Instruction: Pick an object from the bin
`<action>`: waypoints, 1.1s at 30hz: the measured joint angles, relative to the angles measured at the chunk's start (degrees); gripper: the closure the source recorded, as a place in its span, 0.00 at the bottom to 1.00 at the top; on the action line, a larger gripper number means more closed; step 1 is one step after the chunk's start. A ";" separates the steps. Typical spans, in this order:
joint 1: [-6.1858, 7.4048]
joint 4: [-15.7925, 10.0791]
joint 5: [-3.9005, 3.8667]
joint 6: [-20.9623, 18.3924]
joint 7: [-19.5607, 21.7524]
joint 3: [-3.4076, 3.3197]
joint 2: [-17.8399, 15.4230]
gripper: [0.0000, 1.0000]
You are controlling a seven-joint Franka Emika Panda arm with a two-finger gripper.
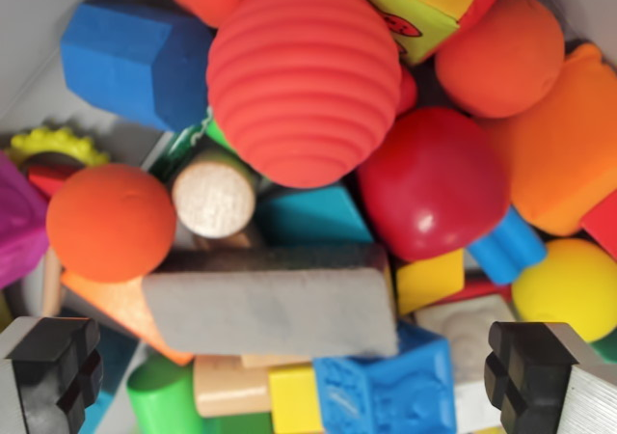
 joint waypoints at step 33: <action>0.01 5.91 4.01 4.59 23.22 -2.49 9.99 0.00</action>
